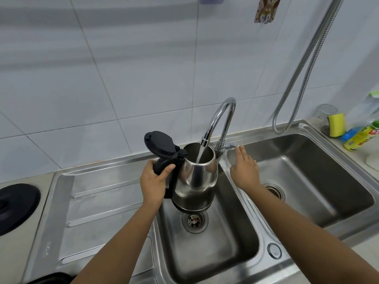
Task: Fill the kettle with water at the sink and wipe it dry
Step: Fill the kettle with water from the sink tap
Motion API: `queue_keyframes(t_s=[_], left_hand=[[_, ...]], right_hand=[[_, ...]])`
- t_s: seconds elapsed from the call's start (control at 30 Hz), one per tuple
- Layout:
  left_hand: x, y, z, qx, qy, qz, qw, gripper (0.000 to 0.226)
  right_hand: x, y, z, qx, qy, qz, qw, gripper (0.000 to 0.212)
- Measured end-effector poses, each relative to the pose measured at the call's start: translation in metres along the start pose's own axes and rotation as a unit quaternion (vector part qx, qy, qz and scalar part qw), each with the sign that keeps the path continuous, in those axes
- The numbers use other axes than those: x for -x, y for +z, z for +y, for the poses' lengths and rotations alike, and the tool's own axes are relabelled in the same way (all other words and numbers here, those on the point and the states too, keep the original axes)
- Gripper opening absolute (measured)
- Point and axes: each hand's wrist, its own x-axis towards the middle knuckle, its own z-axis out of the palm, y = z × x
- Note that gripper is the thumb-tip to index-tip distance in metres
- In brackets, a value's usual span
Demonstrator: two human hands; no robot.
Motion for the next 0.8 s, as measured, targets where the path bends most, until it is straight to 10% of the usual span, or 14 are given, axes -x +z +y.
queue_keyframes(t_s=[0.17, 0.33, 0.8], left_hand=[[-0.001, -0.001, -0.003, -0.005, 0.000, 0.002, 1.000, 0.032], [-0.002, 0.000, -0.001, -0.008, 0.001, 0.004, 1.000, 0.030], [0.002, 0.001, 0.001, -0.016, 0.013, -0.013, 1.000, 0.031]], right_hand=[[0.037, 0.015, -0.006, -0.133, 0.022, -0.009, 0.991, 0.076], [0.067, 0.033, -0.023, -0.421, 0.015, -0.136, 0.897, 0.088], [0.072, 0.045, -0.040, -0.448, -0.002, -0.123, 0.885, 0.157]])
